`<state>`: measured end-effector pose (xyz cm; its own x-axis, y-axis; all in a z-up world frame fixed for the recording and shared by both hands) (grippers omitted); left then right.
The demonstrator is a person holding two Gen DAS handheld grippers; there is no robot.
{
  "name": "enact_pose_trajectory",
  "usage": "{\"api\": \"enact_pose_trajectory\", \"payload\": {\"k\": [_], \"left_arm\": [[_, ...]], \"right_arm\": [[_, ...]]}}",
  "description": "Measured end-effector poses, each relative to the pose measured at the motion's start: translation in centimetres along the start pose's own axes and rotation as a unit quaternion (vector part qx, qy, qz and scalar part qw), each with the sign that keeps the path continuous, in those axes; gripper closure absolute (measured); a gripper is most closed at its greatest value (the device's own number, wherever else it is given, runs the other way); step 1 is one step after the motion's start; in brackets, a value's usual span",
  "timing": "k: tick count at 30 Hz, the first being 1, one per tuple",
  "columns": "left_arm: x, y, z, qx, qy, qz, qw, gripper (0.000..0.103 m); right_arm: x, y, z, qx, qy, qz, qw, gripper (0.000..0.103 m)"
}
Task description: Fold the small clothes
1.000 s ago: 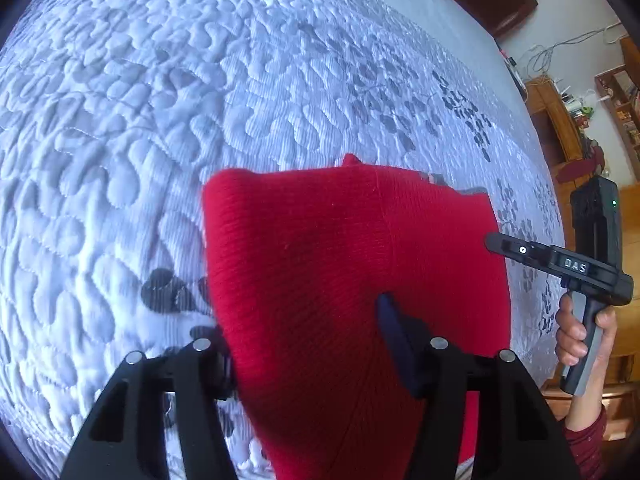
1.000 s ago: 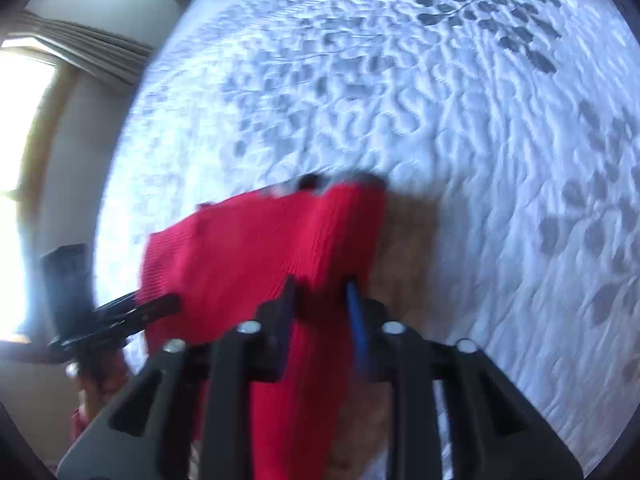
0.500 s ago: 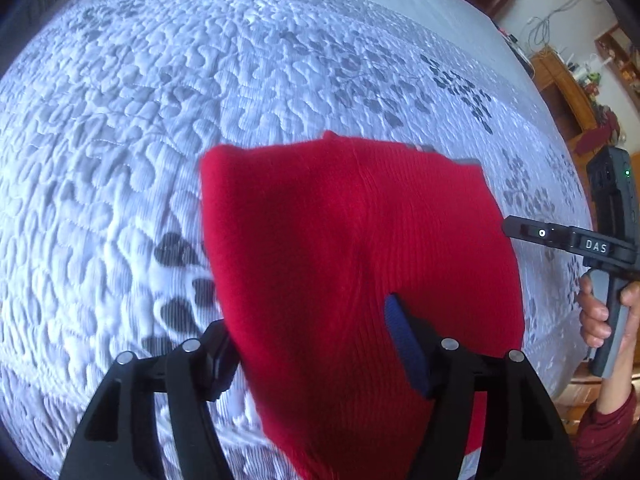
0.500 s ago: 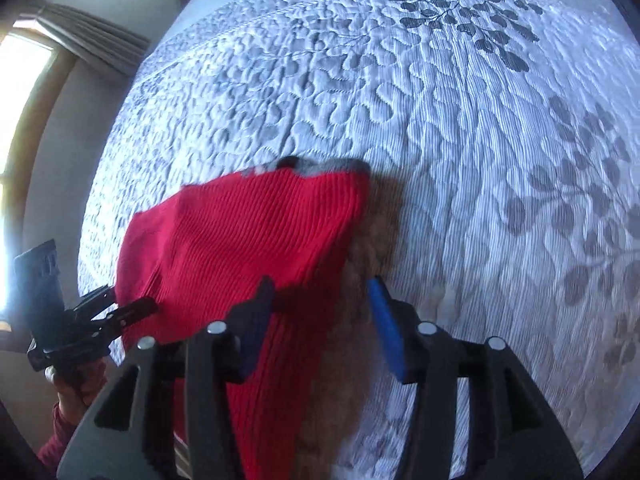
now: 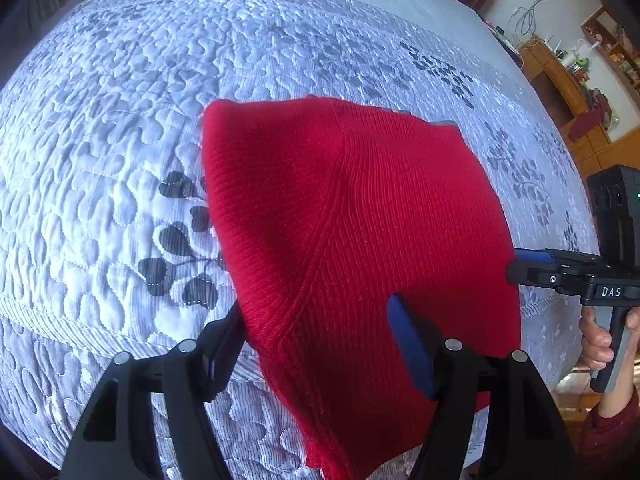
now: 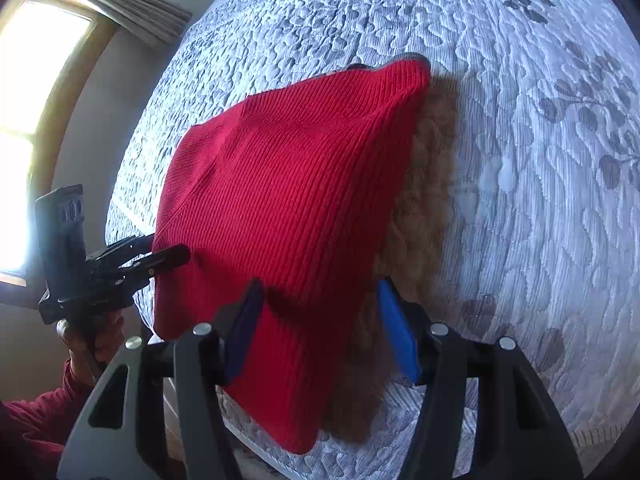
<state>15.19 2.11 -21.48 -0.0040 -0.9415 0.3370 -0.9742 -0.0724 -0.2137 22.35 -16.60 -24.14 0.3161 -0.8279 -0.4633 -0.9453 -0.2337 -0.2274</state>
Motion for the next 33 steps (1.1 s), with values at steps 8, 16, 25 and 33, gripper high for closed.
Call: {"api": "enact_pose_trajectory", "payload": {"k": [8, 16, 25, 33], "left_arm": [[-0.3, -0.4, 1.2, -0.003, 0.01, 0.0, 0.9999, 0.028], [-0.1, -1.8, 2.3, 0.0, 0.028, 0.004, 0.9996, 0.022], [0.4, -3.5, 3.5, -0.008, 0.078, -0.01, 0.9968, 0.018], [-0.4, -4.4, 3.7, -0.034, 0.146, -0.065, 0.9866, 0.054]], "right_arm": [[0.0, -0.6, 1.5, -0.002, -0.008, 0.004, 1.0, 0.044], [0.4, -1.1, 3.2, -0.005, -0.017, 0.012, 1.0, 0.038], [0.7, -1.9, 4.2, -0.003, -0.03, 0.017, 0.999, 0.04], [1.1, -1.8, 4.0, 0.007, -0.033, 0.033, 0.999, 0.049]]}}
Point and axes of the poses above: each gripper's, at about its wrist camera, not at the fingertips, and z roughly the way its jaws point, x to its right, y to its underside, the point moved 8 cm from there along z, roughly the way its jaws point, and after that the axes turned 9 degrees about -z, right-handed, at the moved point
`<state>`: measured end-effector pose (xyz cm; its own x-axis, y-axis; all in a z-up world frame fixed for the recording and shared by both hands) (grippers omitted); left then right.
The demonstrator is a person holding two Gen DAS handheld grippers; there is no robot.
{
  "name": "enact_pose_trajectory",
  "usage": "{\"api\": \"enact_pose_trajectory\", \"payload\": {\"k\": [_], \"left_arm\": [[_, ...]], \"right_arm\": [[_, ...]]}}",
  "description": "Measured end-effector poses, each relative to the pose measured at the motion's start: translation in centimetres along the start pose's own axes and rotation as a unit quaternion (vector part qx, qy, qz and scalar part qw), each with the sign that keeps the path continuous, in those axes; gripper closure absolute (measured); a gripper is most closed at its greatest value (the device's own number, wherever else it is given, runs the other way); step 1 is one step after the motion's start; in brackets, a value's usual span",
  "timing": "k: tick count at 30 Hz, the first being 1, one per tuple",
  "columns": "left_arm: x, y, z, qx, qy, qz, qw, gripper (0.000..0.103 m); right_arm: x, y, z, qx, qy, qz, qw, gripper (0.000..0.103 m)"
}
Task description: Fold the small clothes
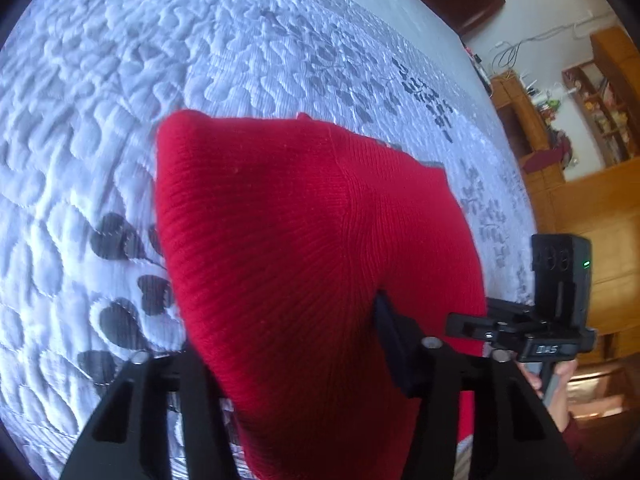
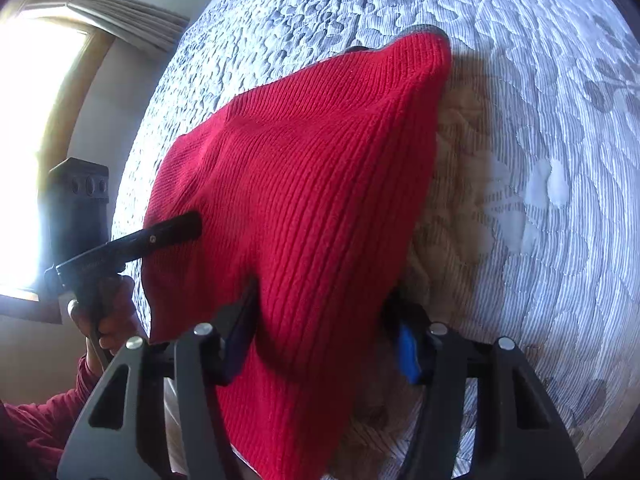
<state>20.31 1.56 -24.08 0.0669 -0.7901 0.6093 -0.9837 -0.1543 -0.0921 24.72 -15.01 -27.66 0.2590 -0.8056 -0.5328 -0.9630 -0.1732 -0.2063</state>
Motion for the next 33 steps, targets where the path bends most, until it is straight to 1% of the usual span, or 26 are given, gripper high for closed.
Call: {"api": "enact_pose_trajectory", "payload": {"k": [4, 7, 9, 10, 11, 12, 14, 15, 17, 19, 20, 22, 24, 27, 31, 33], "left_arm": [[0.1, 0.2, -0.2, -0.003, 0.021, -0.021, 0.9996, 0.063], [0.5, 0.4, -0.3, 0.001, 0.021, -0.017, 0.9996, 0.065], [0.5, 0.4, 0.1, -0.001, 0.014, -0.015, 0.9998, 0.063], [0.5, 0.3, 0.5, -0.007, 0.017, -0.01, 0.9998, 0.058], [0.3, 0.2, 0.9, -0.013, 0.022, -0.01, 0.9996, 0.054], [0.1, 0.2, 1.1, -0.018, 0.031, -0.015, 0.9992, 0.052], [-0.1, 0.1, 1.3, -0.022, 0.047, -0.016, 0.9985, 0.052], [-0.1, 0.1, 1.3, -0.023, 0.05, -0.016, 0.9984, 0.052], [0.0, 0.2, 1.2, -0.022, 0.057, -0.021, 0.9979, 0.065], [-0.1, 0.3, 0.9, -0.025, 0.071, -0.037, 0.9965, 0.068], [-0.1, 0.3, 0.8, -0.023, 0.071, -0.044, 0.9963, 0.069], [0.4, 0.5, 0.5, -0.016, 0.063, -0.041, 0.997, 0.07], [1.7, 0.7, -0.2, -0.009, 0.063, -0.032, 0.9975, 0.071], [3.9, 1.2, -0.8, -0.011, 0.071, -0.027, 0.997, 0.071], [8.2, 2.2, -0.9, -0.015, 0.08, -0.011, 0.9966, 0.071], [11.1, 2.6, -0.4, -0.016, 0.088, -0.001, 0.996, 0.071]], "right_arm": [[-0.2, 0.2, -0.5, 0.006, 0.002, -0.001, 1.0, 0.055], [0.0, 0.5, -0.8, 0.01, 0.0, 0.004, 1.0, 0.054], [0.1, 0.8, -0.8, 0.011, -0.001, 0.006, 1.0, 0.052], [0.0, 0.9, -0.7, 0.011, -0.001, 0.003, 1.0, 0.051], [0.0, 1.0, -0.7, 0.011, -0.004, 0.004, 1.0, 0.05], [-0.1, 0.9, -0.6, 0.01, -0.008, 0.007, 1.0, 0.047], [0.0, 1.0, -0.5, 0.012, -0.015, 0.016, 1.0, 0.049], [0.1, 1.1, -0.5, 0.013, -0.017, 0.018, 1.0, 0.052], [0.1, 1.1, -0.8, 0.013, -0.026, 0.027, 0.999, 0.057], [0.1, 1.2, -1.2, 0.016, -0.036, 0.036, 0.999, 0.063], [-0.1, 1.2, -1.6, 0.019, -0.042, 0.038, 0.998, 0.064], [-0.4, 1.3, -2.2, 0.023, -0.05, 0.039, 0.998, 0.066], [-0.7, 1.5, -3.0, 0.025, -0.061, 0.042, 0.997, 0.067], [-0.8, 2.1, -5.0, 0.029, -0.078, 0.052, 0.995, 0.068], [0.1, 3.2, -9.7, 0.043, -0.069, 0.047, 0.996, 0.068], [0.9, 3.8, -12.3, 0.048, -0.064, 0.047, 0.996, 0.068]]}}
Point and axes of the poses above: each gripper's, at about its wrist camera, not at the fingertips, and z roughly the way its jaws point, x to its right, y to its underside, the point moved 8 cm from there along z, roughly the way its jaws point, and after that the axes turned 9 degrees about -z, right-handed, at the moved point
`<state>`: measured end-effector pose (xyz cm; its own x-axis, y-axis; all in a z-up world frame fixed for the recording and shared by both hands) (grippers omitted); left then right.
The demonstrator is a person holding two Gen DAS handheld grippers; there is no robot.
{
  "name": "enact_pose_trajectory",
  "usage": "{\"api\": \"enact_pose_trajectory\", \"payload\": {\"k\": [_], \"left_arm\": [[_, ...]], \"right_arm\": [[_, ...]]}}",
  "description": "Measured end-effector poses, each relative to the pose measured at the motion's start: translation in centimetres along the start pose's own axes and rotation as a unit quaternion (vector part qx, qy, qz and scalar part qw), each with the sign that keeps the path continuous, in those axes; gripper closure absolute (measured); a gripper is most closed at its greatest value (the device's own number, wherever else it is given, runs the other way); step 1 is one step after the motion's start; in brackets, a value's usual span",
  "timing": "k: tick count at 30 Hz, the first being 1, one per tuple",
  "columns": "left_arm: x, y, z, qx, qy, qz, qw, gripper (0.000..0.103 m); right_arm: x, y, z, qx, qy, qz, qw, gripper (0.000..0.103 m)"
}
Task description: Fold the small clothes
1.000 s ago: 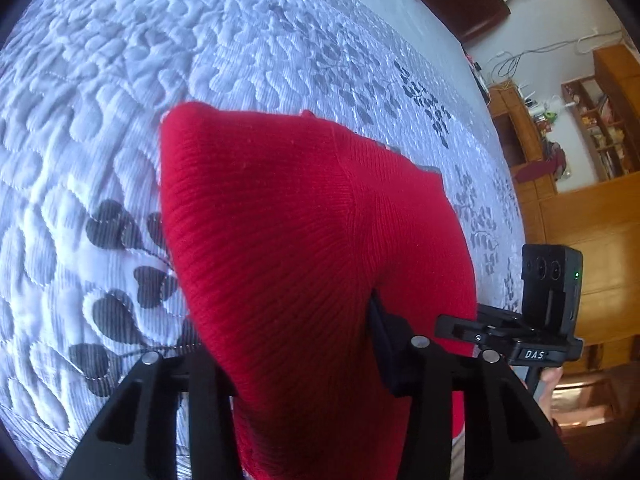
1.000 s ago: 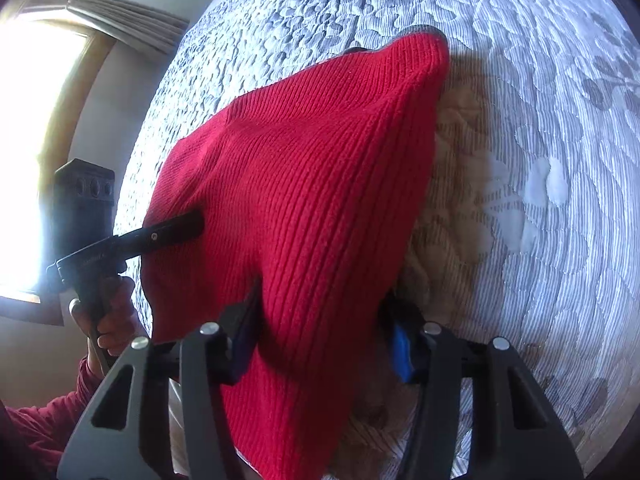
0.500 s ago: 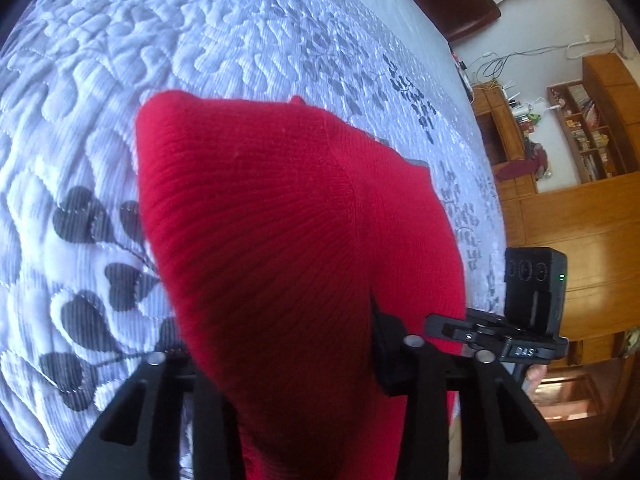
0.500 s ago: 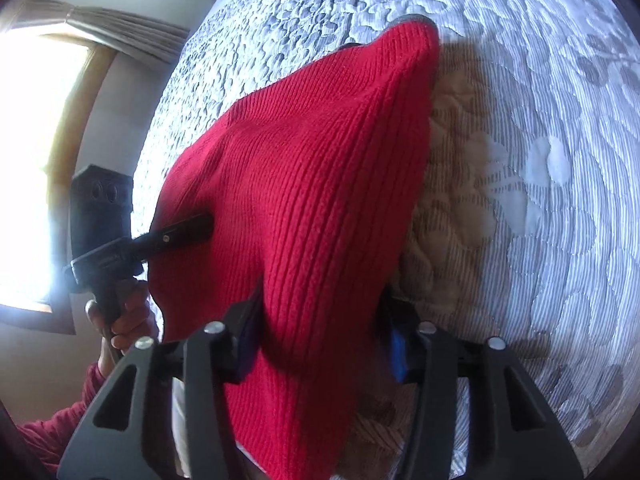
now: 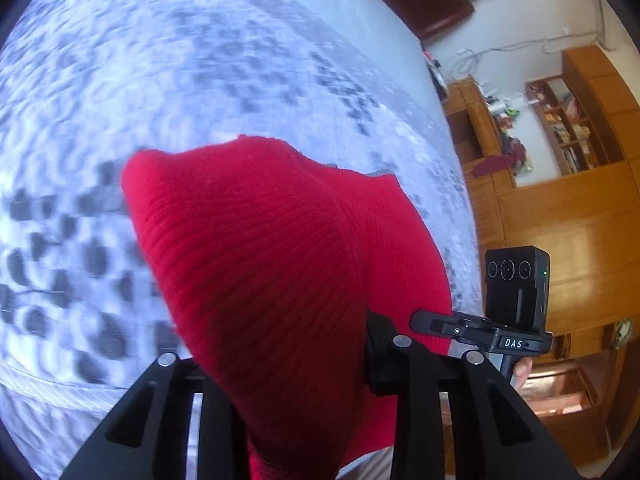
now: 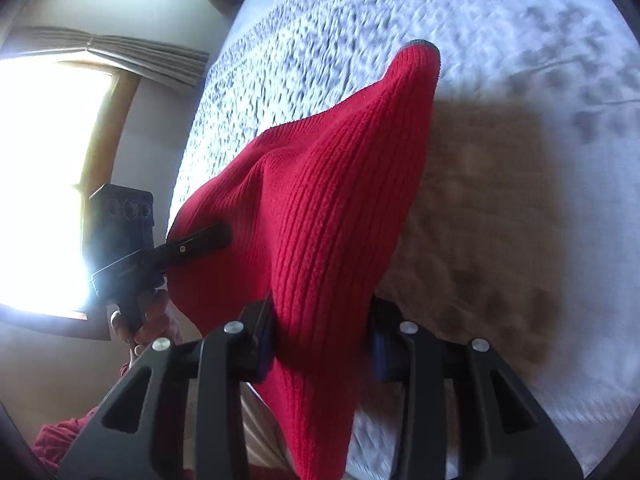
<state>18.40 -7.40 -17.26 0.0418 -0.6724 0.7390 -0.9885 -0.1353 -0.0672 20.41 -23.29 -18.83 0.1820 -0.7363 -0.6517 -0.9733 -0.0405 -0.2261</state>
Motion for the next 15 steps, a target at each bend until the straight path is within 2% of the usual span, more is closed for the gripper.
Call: {"api": "enact_pose_trajectory", "payload": {"k": [4, 8, 12, 15], "left_arm": [[5.3, 1.0, 2.4, -0.002, 0.012, 0.027, 0.9996, 0.071], [10.1, 0.9, 6.3, -0.002, 0.014, 0.04, 0.9991, 0.071], [12.6, 0.7, 10.1, 0.0, -0.009, 0.059, 0.9982, 0.071], [12.0, 0.5, 14.2, -0.02, -0.035, 0.041, 0.9983, 0.071]], "right_arm": [[1.9, 0.1, -6.4, 0.015, 0.034, -0.009, 0.999, 0.068], [5.1, -0.4, -10.5, 0.025, 0.058, -0.003, 0.998, 0.068], [9.4, -0.9, -12.2, 0.03, 0.069, 0.011, 0.997, 0.068], [13.4, -0.5, -11.4, 0.019, 0.082, 0.029, 0.996, 0.067]]}}
Point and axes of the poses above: each gripper's, at about its wrist camera, not at the fingertips, and z roughly the way its jaws point, x to its right, y to its underside, the point moved 8 cm from there along z, roughly the way its jaws point, and after that the axes turned 9 degrees about -z, right-handed, at the moved point
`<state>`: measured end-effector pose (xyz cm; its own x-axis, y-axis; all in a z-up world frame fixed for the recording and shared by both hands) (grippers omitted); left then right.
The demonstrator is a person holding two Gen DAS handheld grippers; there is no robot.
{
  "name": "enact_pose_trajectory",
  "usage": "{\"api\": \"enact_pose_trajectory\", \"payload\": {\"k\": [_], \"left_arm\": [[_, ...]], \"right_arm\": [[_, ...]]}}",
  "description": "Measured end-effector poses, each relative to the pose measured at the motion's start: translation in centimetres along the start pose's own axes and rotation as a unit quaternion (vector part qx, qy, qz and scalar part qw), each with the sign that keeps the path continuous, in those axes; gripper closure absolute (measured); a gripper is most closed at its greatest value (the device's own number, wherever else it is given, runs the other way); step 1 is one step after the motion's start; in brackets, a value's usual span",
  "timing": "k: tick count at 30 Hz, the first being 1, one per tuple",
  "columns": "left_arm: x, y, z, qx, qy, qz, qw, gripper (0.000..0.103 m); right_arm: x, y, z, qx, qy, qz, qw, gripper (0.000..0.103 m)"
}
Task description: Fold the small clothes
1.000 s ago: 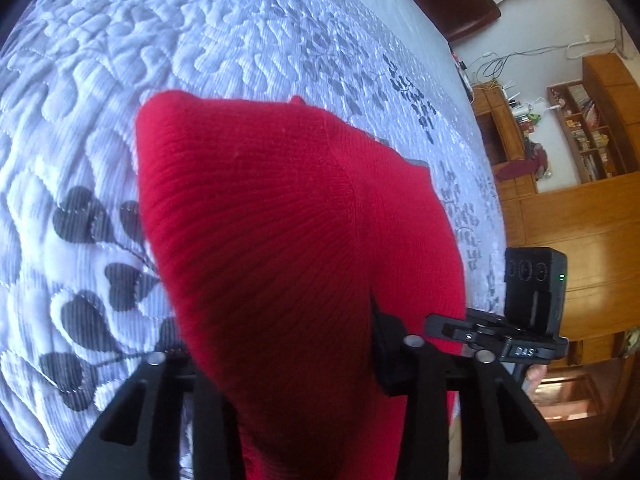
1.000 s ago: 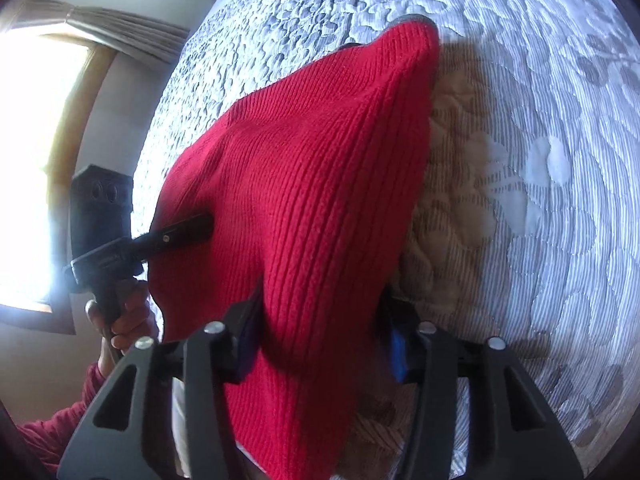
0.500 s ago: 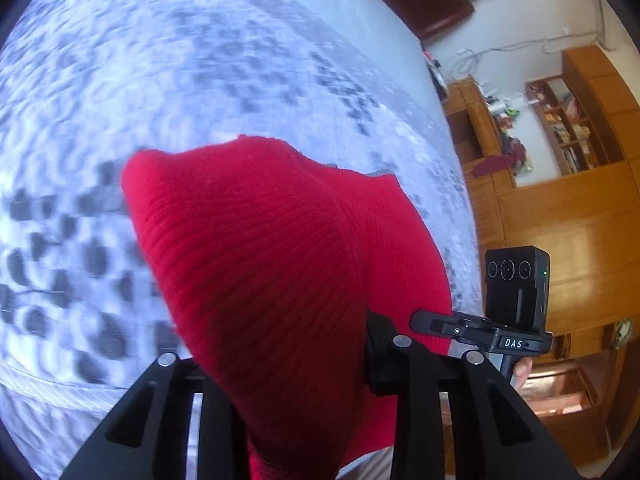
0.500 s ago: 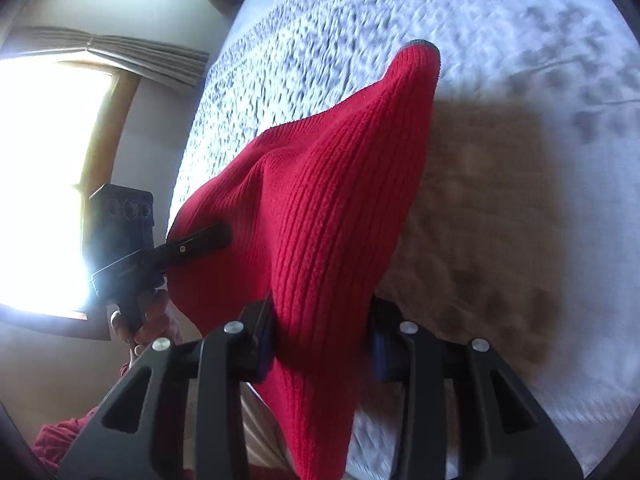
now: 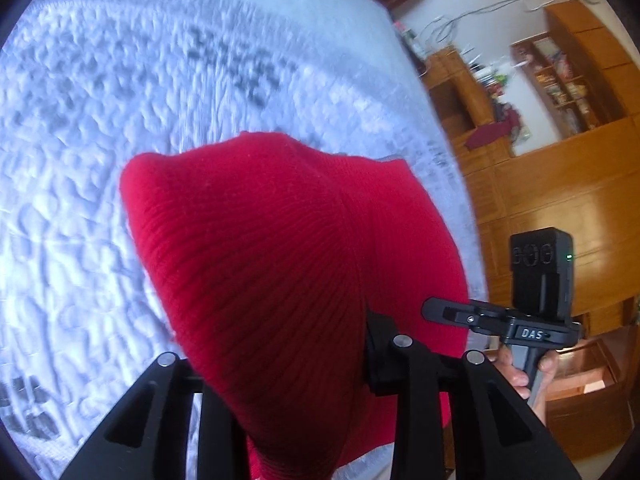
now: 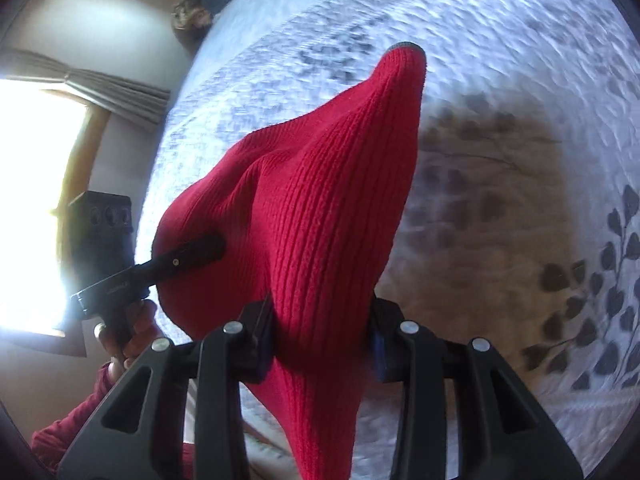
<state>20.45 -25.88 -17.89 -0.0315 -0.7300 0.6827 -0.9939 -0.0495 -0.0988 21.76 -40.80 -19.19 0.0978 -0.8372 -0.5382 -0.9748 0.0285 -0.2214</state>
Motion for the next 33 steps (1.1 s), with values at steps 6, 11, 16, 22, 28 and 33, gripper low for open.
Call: {"api": "enact_pose_trajectory", "payload": {"k": [6, 11, 16, 22, 28, 33], "left_arm": [[-4.0, 1.1, 5.8, -0.041, -0.031, -0.075, 0.9959, 0.064], [-3.9, 1.8, 4.7, -0.042, -0.045, -0.072, 0.9955, 0.05], [-3.7, 5.1, 2.8, -0.047, -0.046, -0.046, 0.9968, 0.033], [-4.2, 9.9, 2.7, -0.054, -0.072, -0.014, 0.9959, 0.024], [-3.0, 11.7, 2.9, -0.066, -0.101, 0.001, 0.9926, 0.069], [-2.0, 12.9, 1.2, -0.072, -0.093, -0.016, 0.9929, 0.08]], "right_arm": [[5.7, 1.5, 3.6, -0.019, 0.002, 0.038, 0.999, 0.061], [5.0, 2.9, 1.7, 0.009, 0.008, 0.023, 1.0, 0.045], [3.9, 7.9, -0.9, 0.019, -0.017, 0.014, 1.0, 0.038], [4.0, 13.1, 0.4, 0.003, -0.022, 0.031, 0.999, 0.038], [2.6, 13.7, 0.4, 0.003, -0.027, 0.028, 0.999, 0.086], [0.1, 13.7, -2.9, 0.027, -0.033, 0.015, 0.999, 0.089]]}}
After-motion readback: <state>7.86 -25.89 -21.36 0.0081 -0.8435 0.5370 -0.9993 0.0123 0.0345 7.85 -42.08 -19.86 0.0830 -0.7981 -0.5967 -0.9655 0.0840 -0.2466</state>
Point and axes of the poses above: each gripper's, at about its wrist camera, not at the fingertips, and z roughly the way its jaws point, x to its right, y to its underside, the point moved 8 cm from there along z, roughly the way its jaws point, and after that the axes turned 9 degrees about -z, right-handed, at the moved point
